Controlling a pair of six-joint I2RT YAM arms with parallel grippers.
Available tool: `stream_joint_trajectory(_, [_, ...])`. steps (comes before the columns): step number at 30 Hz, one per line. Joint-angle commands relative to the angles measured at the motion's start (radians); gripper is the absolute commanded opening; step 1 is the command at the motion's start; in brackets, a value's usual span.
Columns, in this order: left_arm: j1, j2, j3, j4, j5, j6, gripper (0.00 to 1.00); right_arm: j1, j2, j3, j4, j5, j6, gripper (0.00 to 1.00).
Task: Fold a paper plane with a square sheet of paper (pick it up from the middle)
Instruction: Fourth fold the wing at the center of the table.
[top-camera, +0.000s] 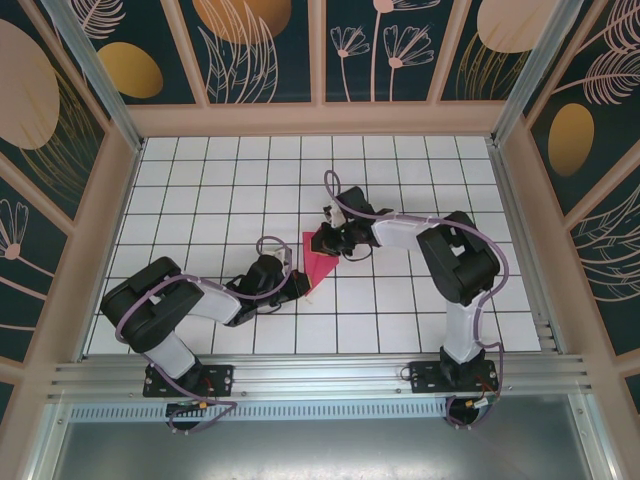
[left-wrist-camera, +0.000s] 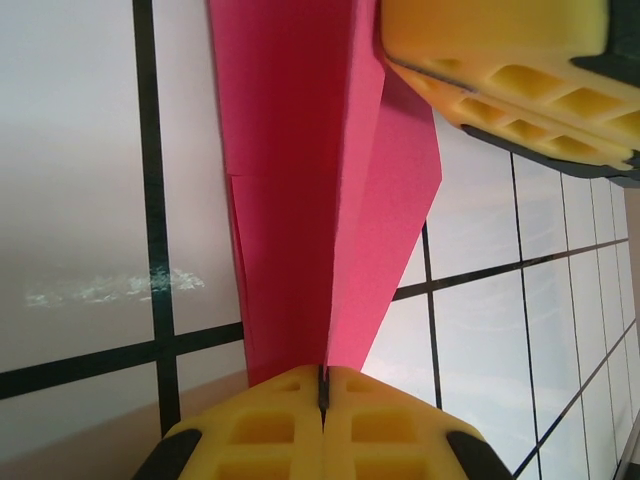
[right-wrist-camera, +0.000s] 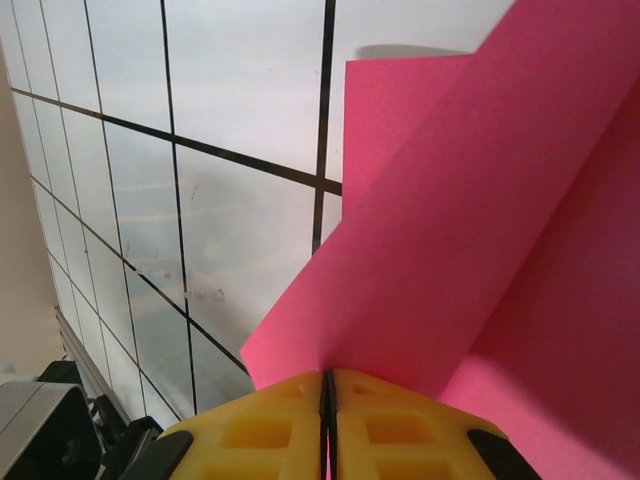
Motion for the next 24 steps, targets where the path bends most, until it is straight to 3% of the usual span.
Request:
stream_joint_trajectory(1, [0.014, 0.013, -0.015, 0.012, -0.013, -0.016, 0.07, 0.007, 0.024, 0.035, 0.019, -0.010, 0.005, 0.13])
stream_joint_trajectory(17, [0.025, -0.064, 0.035, -0.139, -0.066, 0.032, 0.30, 0.007, 0.054, 0.042, 0.015, 0.046, 0.025, 0.12])
stream_joint_trajectory(24, [0.064, -0.075, 0.058, -0.166, -0.024, 0.061, 0.28, 0.006, 0.051, 0.042, 0.016, 0.049, 0.031, 0.12])
